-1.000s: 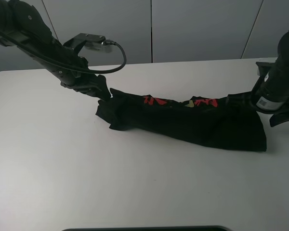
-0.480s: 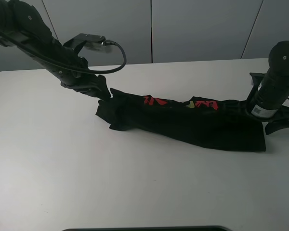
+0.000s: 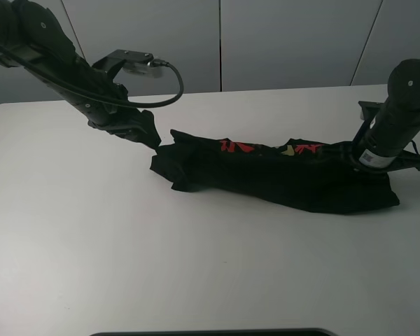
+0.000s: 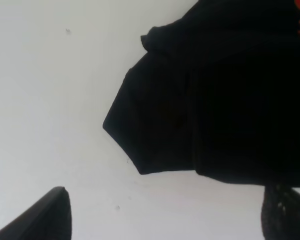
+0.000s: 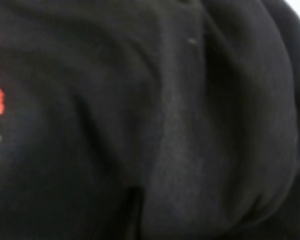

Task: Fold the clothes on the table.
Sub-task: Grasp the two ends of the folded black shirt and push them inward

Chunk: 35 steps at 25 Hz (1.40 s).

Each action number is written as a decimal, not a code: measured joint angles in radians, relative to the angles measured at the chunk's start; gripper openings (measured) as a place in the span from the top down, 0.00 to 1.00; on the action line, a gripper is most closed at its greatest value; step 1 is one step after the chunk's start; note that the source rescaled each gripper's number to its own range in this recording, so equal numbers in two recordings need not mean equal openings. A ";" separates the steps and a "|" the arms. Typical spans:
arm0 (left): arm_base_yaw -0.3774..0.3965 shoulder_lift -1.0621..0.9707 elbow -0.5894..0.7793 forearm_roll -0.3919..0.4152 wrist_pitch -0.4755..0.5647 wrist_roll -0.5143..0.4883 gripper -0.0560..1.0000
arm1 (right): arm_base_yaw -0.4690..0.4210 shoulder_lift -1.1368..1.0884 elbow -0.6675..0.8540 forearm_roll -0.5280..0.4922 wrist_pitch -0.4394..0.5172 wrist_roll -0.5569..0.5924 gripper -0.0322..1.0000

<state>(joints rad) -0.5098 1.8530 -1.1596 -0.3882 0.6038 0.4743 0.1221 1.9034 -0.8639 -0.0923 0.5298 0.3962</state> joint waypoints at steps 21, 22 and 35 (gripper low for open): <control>0.000 0.000 0.000 0.007 0.000 -0.002 0.02 | -0.007 0.000 -0.002 -0.056 0.030 -0.029 0.08; 0.000 0.000 0.000 0.007 0.000 -0.002 0.02 | -0.007 0.000 -0.002 -0.056 0.030 -0.029 0.04; 0.000 0.000 0.000 0.007 0.000 -0.002 0.02 | -0.007 0.000 -0.002 -0.062 0.030 -0.034 0.01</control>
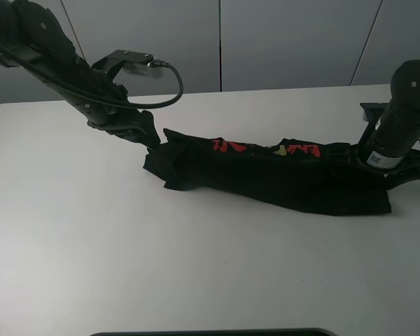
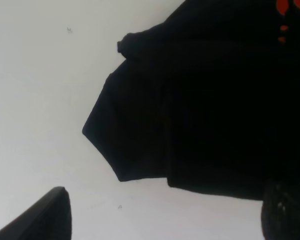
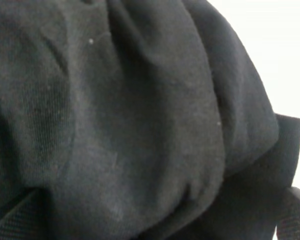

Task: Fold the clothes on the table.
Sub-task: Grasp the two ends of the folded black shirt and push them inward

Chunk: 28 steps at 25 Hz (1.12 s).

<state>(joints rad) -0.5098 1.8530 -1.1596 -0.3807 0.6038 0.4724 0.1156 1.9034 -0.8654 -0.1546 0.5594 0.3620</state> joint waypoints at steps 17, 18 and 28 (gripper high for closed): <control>0.000 0.000 0.000 0.003 0.000 0.000 0.02 | -0.035 -0.030 0.004 0.006 -0.010 -0.017 0.00; 0.000 0.000 0.000 0.003 0.000 0.000 0.02 | -0.046 -0.030 0.004 0.019 -0.010 -0.034 0.00; 0.000 0.000 0.000 0.003 0.000 0.000 0.02 | -0.059 -0.028 0.004 0.147 -0.010 -0.160 0.00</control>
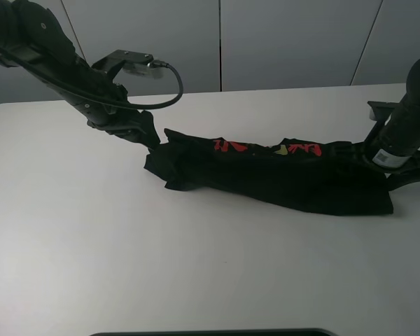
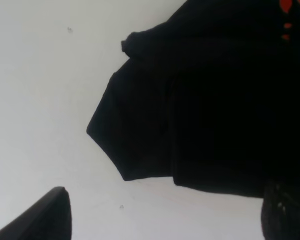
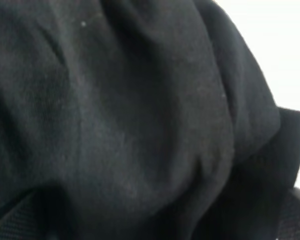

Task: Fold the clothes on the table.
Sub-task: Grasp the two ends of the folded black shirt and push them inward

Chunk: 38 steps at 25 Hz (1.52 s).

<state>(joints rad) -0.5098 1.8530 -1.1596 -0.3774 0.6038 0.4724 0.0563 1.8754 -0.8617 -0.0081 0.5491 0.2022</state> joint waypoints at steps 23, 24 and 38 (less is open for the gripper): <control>0.000 0.000 0.000 0.000 0.000 0.000 0.02 | -0.002 0.028 0.002 0.008 -0.013 -0.009 0.07; 0.000 0.000 0.000 0.000 0.000 0.000 0.02 | -0.002 0.030 0.002 0.008 -0.015 -0.011 0.13; 0.000 0.000 0.000 0.000 0.009 0.000 0.02 | 0.002 0.064 -0.012 0.079 -0.025 -0.036 0.86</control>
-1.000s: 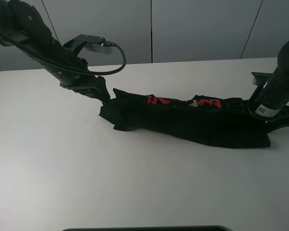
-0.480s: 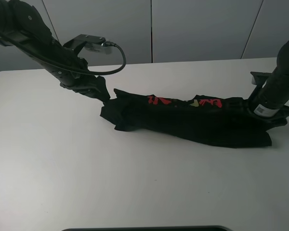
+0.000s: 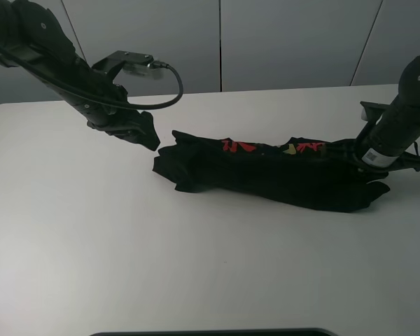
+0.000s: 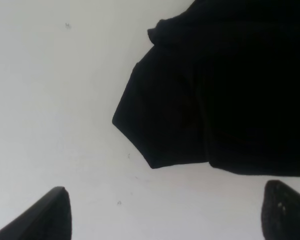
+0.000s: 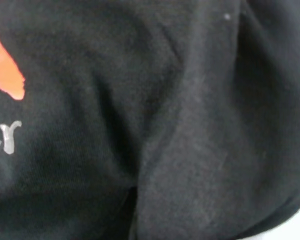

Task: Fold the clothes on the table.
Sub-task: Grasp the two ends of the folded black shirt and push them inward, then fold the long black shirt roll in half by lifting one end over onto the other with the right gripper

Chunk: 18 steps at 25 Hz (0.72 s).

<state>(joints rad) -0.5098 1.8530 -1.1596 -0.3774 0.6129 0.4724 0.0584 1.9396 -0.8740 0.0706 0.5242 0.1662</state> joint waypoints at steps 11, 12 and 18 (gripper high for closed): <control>0.000 0.000 0.000 0.000 0.005 0.000 0.02 | 0.000 -0.023 -0.002 -0.020 0.010 -0.002 0.86; 0.000 0.000 0.000 0.002 0.008 0.000 0.02 | 0.000 -0.032 -0.002 -0.035 0.014 -0.002 0.86; 0.000 0.000 0.000 0.012 0.015 0.002 0.02 | -0.002 -0.137 -0.066 -0.167 0.223 -0.002 0.86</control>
<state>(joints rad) -0.5098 1.8530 -1.1596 -0.3652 0.6280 0.4744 0.0564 1.8031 -0.9395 -0.0965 0.7474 0.1647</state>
